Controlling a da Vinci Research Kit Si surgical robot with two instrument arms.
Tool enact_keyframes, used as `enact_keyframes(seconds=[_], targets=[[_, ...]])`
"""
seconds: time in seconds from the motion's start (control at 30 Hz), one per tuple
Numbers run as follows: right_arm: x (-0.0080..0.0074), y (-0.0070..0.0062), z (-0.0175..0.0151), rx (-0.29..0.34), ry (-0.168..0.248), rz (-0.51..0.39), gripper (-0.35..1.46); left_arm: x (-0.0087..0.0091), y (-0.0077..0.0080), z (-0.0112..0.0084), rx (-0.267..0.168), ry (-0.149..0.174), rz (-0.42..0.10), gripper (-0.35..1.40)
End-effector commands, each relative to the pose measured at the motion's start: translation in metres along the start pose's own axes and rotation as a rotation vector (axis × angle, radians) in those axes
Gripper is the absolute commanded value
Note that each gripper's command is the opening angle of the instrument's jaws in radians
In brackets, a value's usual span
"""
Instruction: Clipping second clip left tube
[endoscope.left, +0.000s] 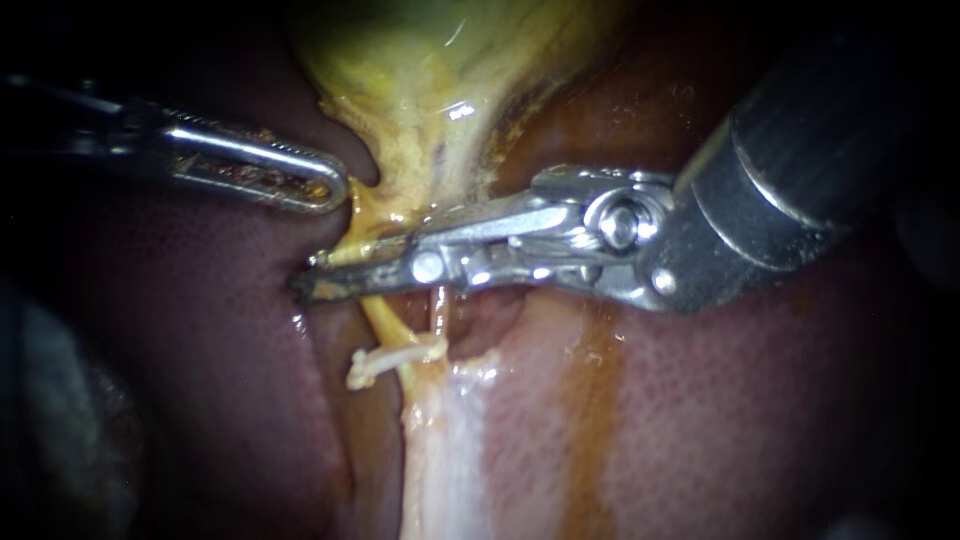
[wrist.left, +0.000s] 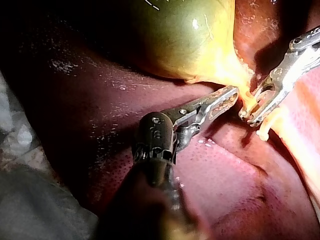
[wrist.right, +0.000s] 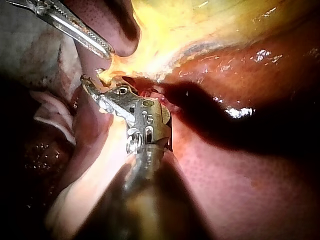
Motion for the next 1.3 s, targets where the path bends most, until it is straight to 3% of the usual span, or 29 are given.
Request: enact_keyframes(seconds=[0.03, 0.37, 0.53, 0.77, 1.0, 1.3], targets=[[0.0000, 0.0000, 0.0000, 0.000, 0.000, 0.000, 0.01, 0.0000, 0.0000, 0.0000, 0.000, 0.000, 0.000, -0.35], [0.0000, 0.0000, -0.0001, 0.005, 0.004, 0.000, 0.36, 0.0000, 0.0000, -0.0001, -0.001, 0.000, 0.000, -0.35], [-0.0003, 0.0001, 0.0002, 0.010, 0.009, -0.003, 0.42, 0.0000, 0.0000, -0.0001, -0.001, 0.000, 0.000, -0.35], [-0.0024, 0.0009, 0.0014, 0.019, -0.002, -0.020, 0.47, 0.0000, 0.0000, -0.0002, -0.001, 0.000, 0.000, -0.35], [-0.0050, 0.0019, 0.0026, 0.069, -0.027, -0.023, 0.48, 0.0000, 0.0001, -0.0002, -0.001, 0.000, 0.000, -0.35], [-0.0064, 0.0023, 0.0025, 0.102, -0.060, -0.003, 0.48, -0.0001, 0.0001, -0.0002, -0.001, 0.000, 0.000, -0.35]])
